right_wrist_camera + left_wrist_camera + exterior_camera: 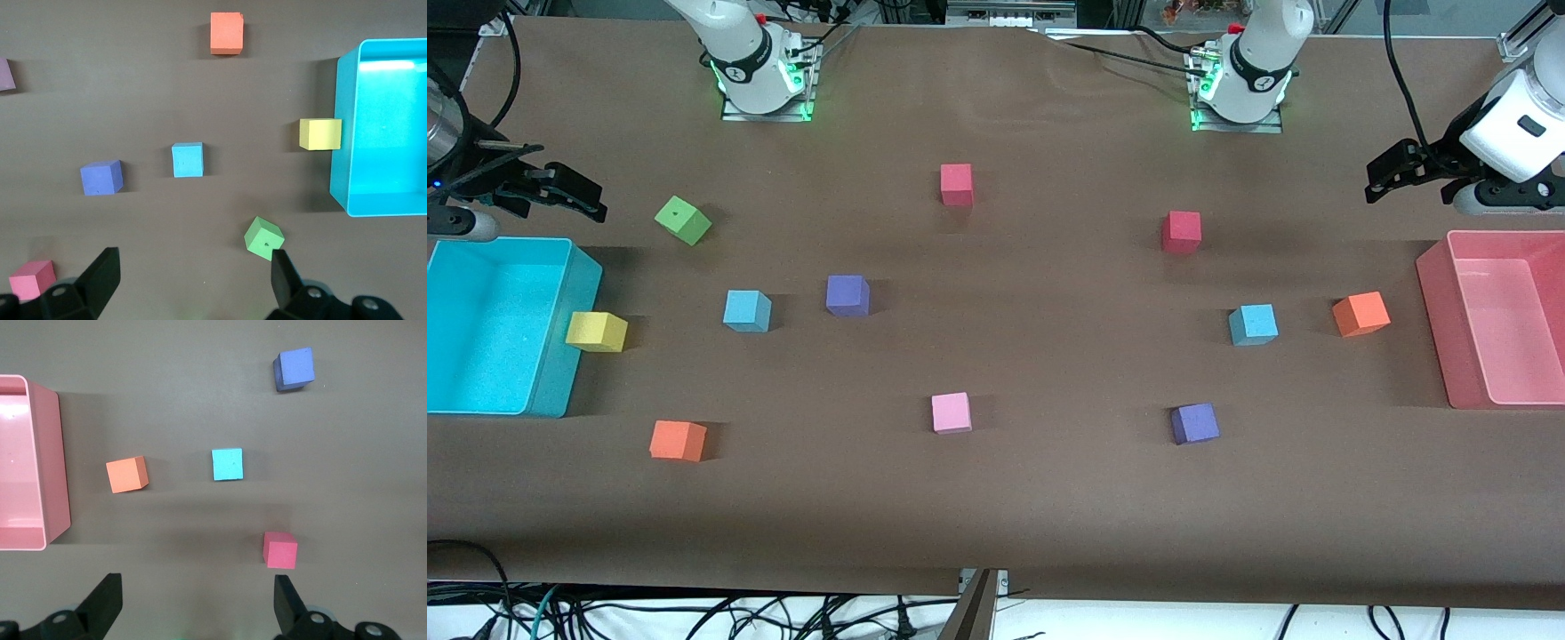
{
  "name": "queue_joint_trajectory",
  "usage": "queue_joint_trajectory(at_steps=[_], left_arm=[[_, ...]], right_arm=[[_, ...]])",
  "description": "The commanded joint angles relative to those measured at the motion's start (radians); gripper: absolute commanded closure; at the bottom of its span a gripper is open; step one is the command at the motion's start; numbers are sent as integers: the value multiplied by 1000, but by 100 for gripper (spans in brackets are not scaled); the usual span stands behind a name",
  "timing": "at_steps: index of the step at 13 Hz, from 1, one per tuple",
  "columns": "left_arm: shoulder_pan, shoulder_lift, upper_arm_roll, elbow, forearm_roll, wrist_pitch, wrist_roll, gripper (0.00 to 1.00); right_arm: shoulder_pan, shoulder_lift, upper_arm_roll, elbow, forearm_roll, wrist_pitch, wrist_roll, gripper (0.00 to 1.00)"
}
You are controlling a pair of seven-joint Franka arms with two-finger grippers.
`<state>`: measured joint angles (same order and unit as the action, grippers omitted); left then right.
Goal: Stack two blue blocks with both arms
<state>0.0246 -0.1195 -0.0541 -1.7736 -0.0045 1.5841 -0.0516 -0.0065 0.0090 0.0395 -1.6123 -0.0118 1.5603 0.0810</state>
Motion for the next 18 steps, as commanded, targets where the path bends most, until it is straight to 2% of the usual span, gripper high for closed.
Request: queue_joint_trajectory(at_steps=[1,9,11,16,18], left_arm=[[9,-8,-6,5,9,-12,24,0],[9,-8,-4,5,9,-16,24,0],[9,-8,-4,5,9,-16,24,0],[9,-8,-4,5,9,-16,24,0],[9,-8,-6,5,9,-16,24,0]], right_arm=[[0,-15,2,-14,7,-5,-7,0],[0,-6,2,-8,7,6,-1,0],[2,34,2,-12,10,27,6,0],[52,212,2,-3,10,61,-7,0],[66,287,2,-12,12,137,8,0]])
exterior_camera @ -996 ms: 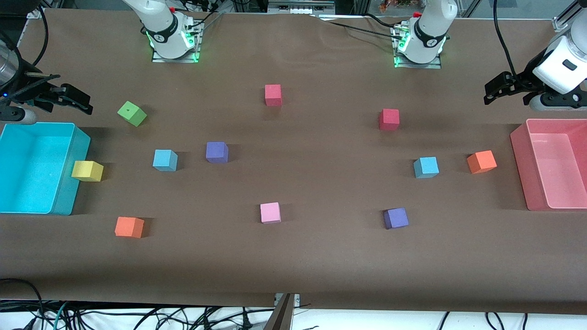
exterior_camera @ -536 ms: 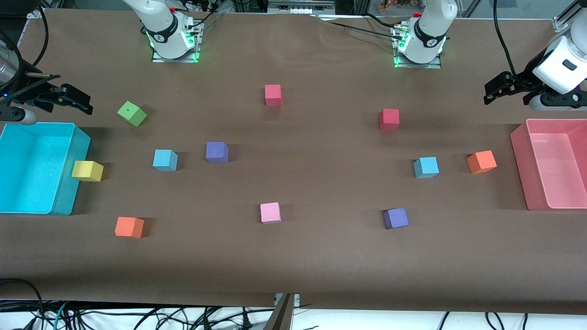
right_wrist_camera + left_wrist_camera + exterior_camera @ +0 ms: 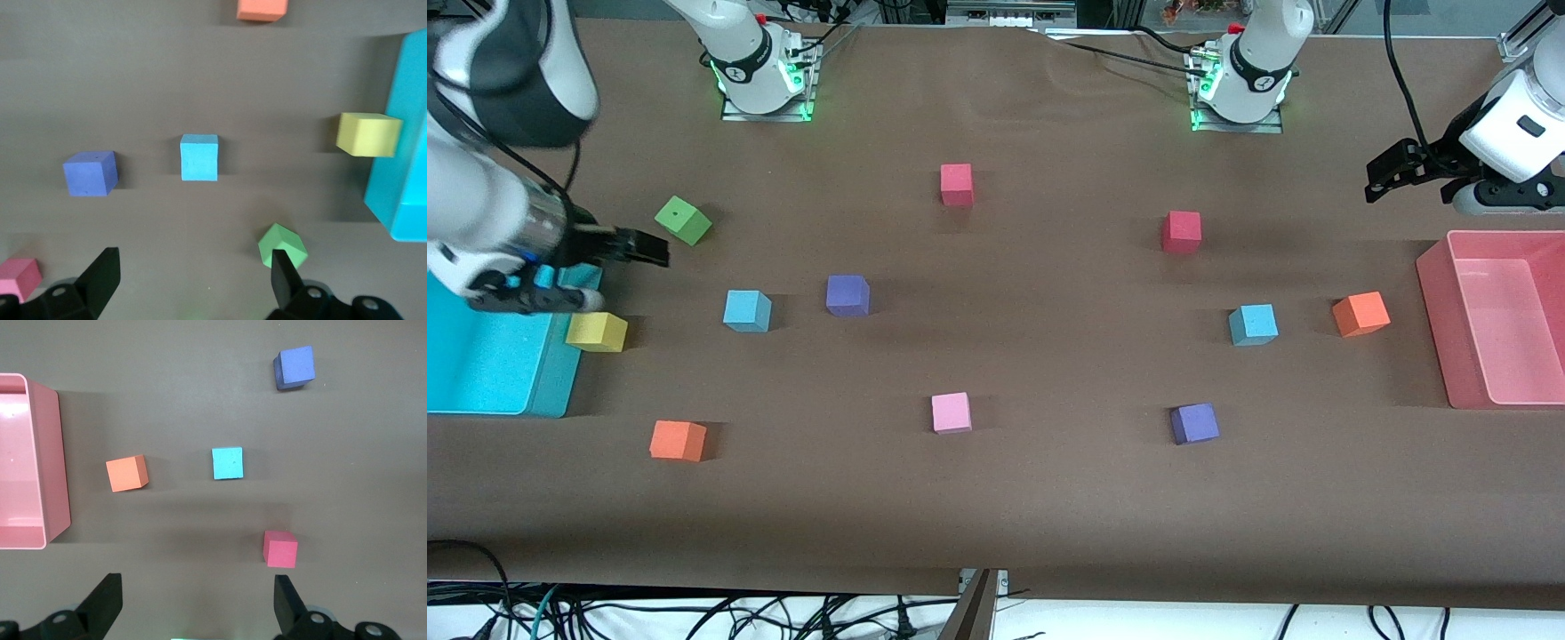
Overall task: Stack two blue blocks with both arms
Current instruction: 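Reach the right gripper down to the light blue cube near the cyan bin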
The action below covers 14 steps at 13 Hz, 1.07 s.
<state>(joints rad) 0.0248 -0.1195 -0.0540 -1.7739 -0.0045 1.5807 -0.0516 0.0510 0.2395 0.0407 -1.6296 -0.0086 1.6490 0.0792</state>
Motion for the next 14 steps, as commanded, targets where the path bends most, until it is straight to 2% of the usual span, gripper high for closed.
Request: queue_joint_trajectory(at_steps=[1,3,8,10,14], left_arm=[[9,-8,-6,5,9,-13,24,0],[9,-8,-7,5,9,-13,24,0],[9,-6,-7,5,8,-11,24,0],[9,-6,-6,5,8,-11,24,0],[9,-6,-4,5,8,-11,24,0]], right_arm=[[19,85,-1,4,9,76,28,0],[26,122,-1,-27,9,124,79,0],[27,115,1,-268,9,460,116,0],[27,115,1,-340,7,553,116,0],[35,123,1,-403,7,648,114,0]])
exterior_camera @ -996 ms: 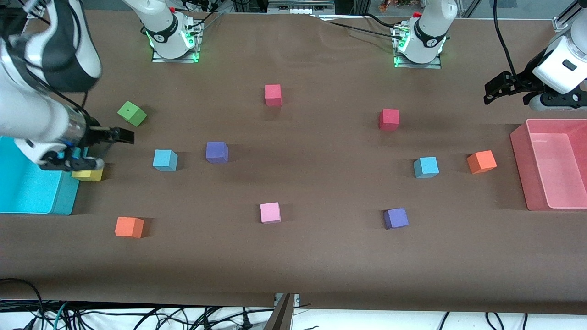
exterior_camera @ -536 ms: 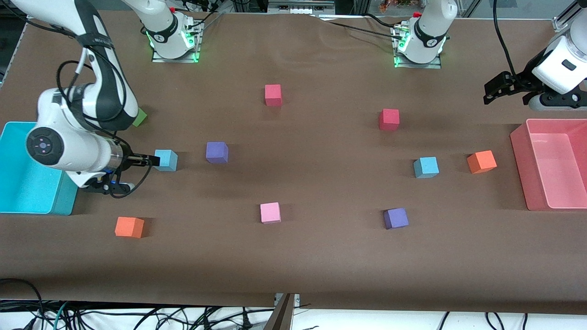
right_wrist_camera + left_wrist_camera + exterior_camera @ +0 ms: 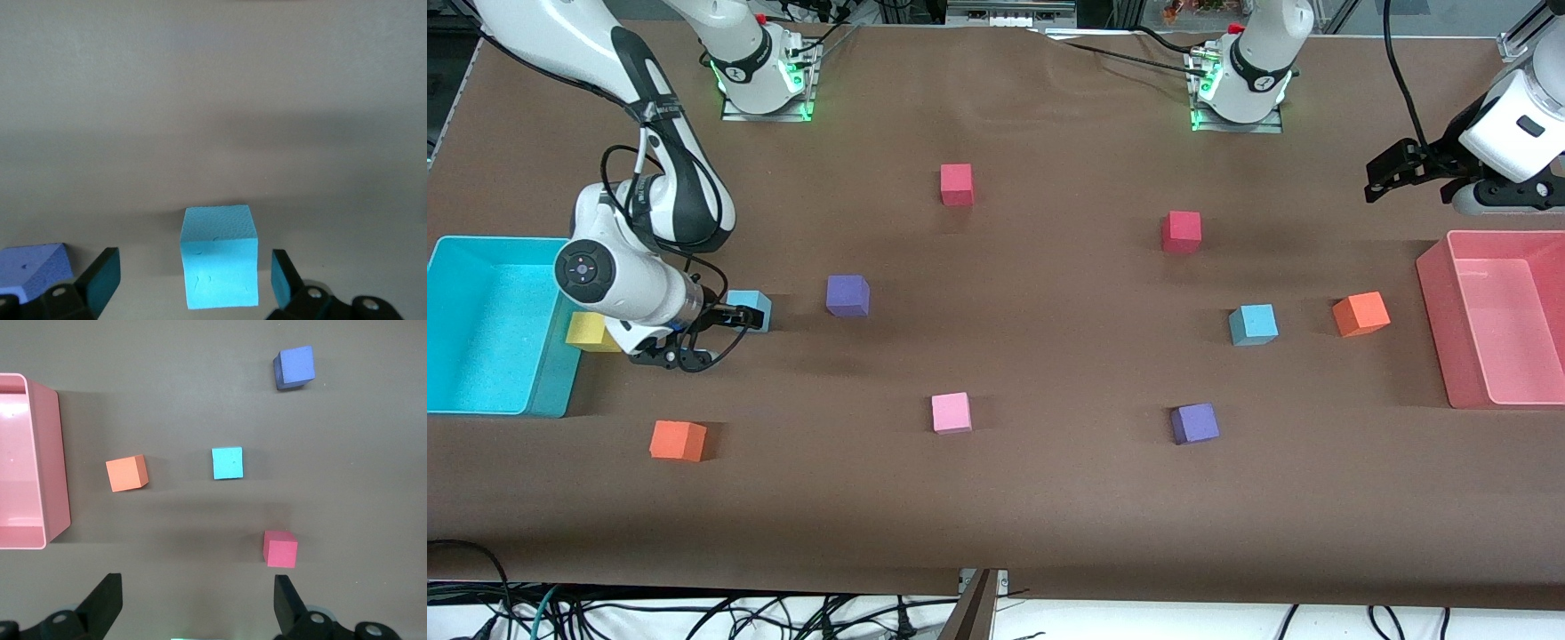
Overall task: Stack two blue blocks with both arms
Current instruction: 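Reach the right gripper down to the light blue cube near the cyan bin, then close the right gripper on the light blue cube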
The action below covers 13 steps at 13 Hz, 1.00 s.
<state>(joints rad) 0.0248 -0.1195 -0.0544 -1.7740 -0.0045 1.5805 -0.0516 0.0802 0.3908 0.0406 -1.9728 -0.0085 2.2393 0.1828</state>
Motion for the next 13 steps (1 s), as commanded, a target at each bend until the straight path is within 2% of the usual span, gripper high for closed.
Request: queue_joint_trajectory(at_steps=[1,13], left_arm=[[9,-6,-4,5,8,-11,24,0],[9,-6,-4,5,6,-8,24,0]], right_arm=[[6,-24,-1,-80,7,90,10,0],[-2,34,-13,-109,-4,101,-2,0]])
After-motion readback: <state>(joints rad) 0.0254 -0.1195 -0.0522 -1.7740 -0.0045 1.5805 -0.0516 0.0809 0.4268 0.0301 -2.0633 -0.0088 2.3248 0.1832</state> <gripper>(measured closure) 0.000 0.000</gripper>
